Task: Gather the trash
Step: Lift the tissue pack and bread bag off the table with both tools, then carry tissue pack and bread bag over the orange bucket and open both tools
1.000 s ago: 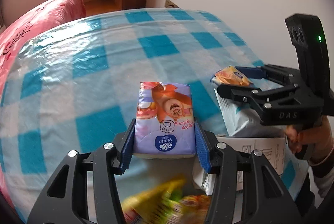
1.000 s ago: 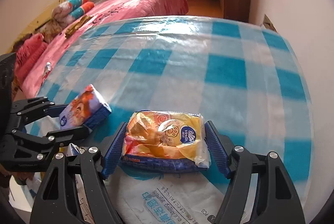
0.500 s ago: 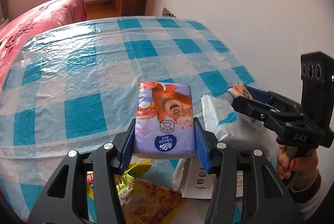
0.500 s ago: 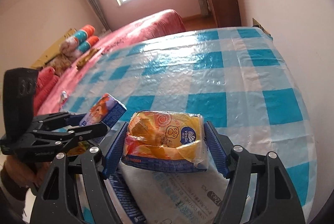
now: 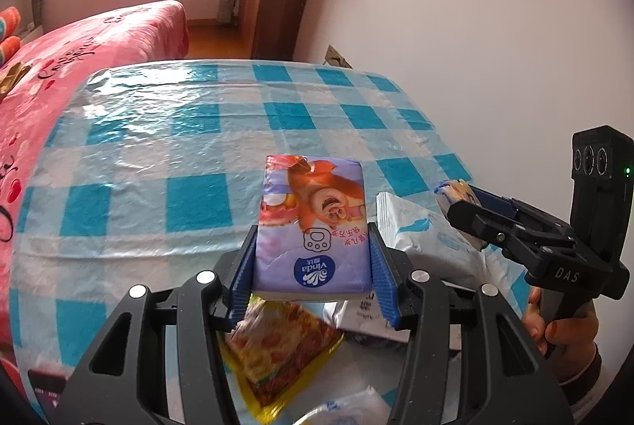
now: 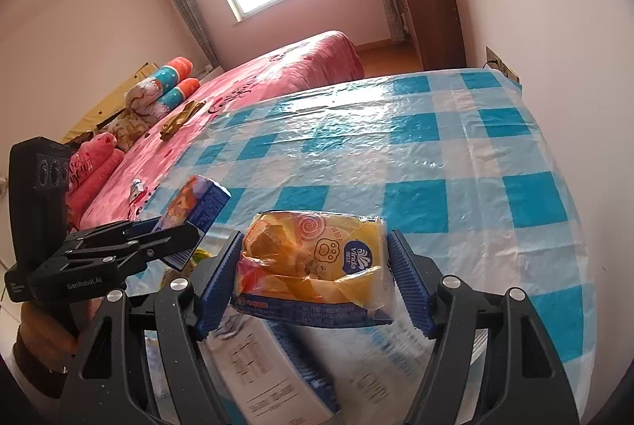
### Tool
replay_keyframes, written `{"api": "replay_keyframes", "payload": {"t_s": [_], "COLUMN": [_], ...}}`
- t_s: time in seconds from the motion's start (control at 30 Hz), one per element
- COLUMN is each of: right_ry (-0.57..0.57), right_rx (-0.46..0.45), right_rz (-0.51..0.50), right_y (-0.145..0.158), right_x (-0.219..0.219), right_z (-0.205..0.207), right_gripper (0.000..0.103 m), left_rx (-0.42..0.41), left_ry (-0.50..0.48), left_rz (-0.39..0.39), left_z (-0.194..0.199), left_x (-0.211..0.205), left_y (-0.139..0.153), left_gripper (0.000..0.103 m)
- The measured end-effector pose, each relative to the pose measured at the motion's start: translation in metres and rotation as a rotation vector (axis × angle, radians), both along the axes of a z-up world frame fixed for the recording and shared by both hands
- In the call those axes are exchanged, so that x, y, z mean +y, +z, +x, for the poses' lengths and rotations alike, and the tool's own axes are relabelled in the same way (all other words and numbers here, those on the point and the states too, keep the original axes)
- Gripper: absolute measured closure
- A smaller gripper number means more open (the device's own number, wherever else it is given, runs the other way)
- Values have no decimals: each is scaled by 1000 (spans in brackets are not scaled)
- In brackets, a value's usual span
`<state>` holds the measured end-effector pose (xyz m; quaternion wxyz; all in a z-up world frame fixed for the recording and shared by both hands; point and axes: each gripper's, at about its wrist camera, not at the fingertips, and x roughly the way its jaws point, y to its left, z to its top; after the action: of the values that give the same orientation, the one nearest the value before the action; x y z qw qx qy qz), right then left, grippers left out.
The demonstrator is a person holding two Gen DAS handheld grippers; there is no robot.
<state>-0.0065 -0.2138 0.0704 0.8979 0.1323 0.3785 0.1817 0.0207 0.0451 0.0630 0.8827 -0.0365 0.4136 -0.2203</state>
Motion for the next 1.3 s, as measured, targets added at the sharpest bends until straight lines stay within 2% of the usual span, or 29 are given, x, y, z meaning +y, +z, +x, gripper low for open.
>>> {"api": "replay_keyframes", "payload": {"t_s": [0.6, 1.0, 1.3], "right_ry": [100, 281, 463], "right_rx": [-19, -31, -51], "right_rz": [-80, -108, -124], "right_y": [26, 39, 55], "right_x": [68, 150, 227], "right_z": [-41, -65, -83], "right_gripper": [31, 31, 30], "left_rx": [-46, -66, -65], "left_ry": [151, 312, 448], "left_rz": [-39, -42, -57], "left_z": [-72, -128, -160], "left_x": [80, 154, 216], "left_y": [12, 13, 11], "left_gripper": [50, 50, 50]}}
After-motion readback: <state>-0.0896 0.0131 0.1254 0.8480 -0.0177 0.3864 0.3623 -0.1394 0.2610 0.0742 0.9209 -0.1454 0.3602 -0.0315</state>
